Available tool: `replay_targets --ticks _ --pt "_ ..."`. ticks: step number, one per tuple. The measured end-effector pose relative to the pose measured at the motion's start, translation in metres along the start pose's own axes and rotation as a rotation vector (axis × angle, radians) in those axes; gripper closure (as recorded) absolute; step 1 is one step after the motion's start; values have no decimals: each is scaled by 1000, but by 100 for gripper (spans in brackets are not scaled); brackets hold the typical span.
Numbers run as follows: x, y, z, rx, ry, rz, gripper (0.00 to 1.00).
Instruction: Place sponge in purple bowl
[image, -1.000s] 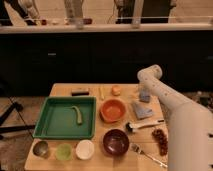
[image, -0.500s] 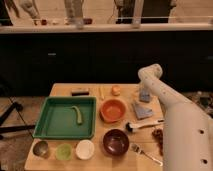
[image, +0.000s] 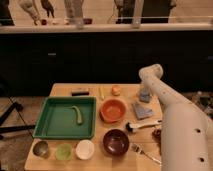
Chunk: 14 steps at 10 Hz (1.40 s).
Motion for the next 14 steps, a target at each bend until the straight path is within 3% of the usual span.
replay_targets --ticks 4,5,10,14 --pt "-6 7 -3 14 5 8 92" --pt "-5 9 -9 21 17 12 97" --pt "-8 0 -44 55 79 -14 100" --pt "-35 -29 -90 139 113 -111 100"
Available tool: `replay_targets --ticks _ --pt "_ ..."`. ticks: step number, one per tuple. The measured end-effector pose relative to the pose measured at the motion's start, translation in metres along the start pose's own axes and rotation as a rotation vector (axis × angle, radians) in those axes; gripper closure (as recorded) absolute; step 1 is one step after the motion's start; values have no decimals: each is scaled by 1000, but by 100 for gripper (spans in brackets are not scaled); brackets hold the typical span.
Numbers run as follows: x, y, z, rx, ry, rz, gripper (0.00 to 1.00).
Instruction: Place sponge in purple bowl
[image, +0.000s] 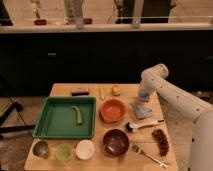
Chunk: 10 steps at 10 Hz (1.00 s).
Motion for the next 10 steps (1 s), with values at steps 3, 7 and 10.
replay_targets --ticks 3,7,10 --pt "-11 -27 -23 63 10 -74 100" --pt "-30 -70 -35 129 -20 -196 100" --pt "-54 -87 -51 164 -41 -280 100"
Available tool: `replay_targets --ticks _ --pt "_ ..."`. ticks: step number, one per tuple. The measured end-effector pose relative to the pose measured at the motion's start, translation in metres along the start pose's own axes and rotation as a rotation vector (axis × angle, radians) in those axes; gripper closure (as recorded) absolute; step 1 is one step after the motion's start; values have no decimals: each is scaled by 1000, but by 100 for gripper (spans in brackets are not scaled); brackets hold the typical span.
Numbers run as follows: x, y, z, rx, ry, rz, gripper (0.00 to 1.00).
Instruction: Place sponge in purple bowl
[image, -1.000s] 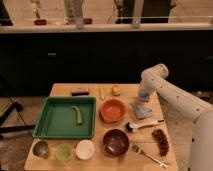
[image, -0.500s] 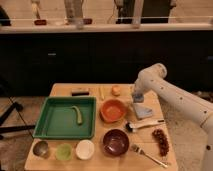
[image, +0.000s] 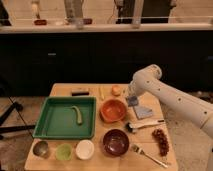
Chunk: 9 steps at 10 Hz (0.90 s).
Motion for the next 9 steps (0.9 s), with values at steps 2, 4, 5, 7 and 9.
replay_targets --ticks 2,4,5,7,9 --pt "-17 -18 -8 25 -22 -54 100" --pt "-29 -32 -9 42 -48 -94 100" --pt "-35 -39 -9 51 -66 -116 100" --pt "-37 -39 -9 52 -70 -119 100" --pt "-37 -39 -9 52 -70 -119 100"
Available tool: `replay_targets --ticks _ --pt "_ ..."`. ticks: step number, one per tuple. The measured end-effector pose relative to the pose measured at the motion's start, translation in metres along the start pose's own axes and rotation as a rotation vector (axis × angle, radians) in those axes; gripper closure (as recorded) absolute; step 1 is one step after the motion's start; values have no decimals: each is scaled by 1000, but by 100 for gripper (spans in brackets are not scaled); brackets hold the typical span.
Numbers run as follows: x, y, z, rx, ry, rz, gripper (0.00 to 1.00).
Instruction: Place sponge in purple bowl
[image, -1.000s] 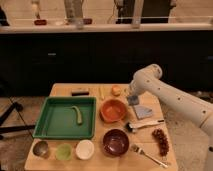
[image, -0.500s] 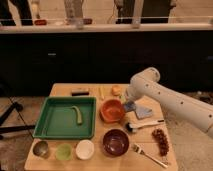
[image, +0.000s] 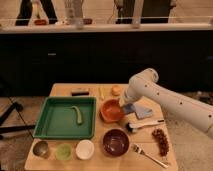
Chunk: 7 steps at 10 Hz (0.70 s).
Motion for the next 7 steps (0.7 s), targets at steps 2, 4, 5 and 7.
replay_targets --ticks 2,4,5,7 --pt "0 -1 0 0 0 -1 100" --pt "0 0 0 0 0 0 100" --pt "0 0 0 0 0 0 100" --pt "-3 -6 -4 -1 17 -22 100"
